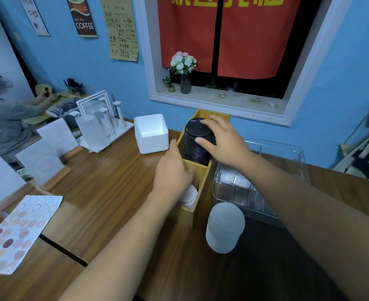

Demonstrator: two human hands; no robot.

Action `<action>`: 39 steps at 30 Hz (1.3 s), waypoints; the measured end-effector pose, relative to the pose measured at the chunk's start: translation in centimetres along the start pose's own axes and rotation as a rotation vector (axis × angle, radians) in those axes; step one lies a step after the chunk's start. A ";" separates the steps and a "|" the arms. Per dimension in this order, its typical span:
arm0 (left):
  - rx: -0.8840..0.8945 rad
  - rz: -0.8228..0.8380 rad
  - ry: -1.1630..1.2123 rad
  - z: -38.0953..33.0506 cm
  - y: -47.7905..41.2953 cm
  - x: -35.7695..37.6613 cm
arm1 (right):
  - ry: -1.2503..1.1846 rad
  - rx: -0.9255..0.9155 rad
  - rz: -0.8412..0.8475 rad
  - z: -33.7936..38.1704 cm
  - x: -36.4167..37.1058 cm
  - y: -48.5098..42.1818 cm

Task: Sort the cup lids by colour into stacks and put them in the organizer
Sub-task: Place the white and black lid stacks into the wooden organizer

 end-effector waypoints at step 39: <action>0.276 0.144 0.183 0.6 14.8 1.4 | -0.317 -0.066 -0.238 4.7 -2.0 19.8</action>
Point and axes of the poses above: each hand's wrist, its own y-axis away from the middle knuckle, its own x-axis out of the palm, z = x × y, the point moved 4 cm from there along -y, towards the middle knuckle, and after that the axes turned 3 degrees about z, right-handed, at the moved point
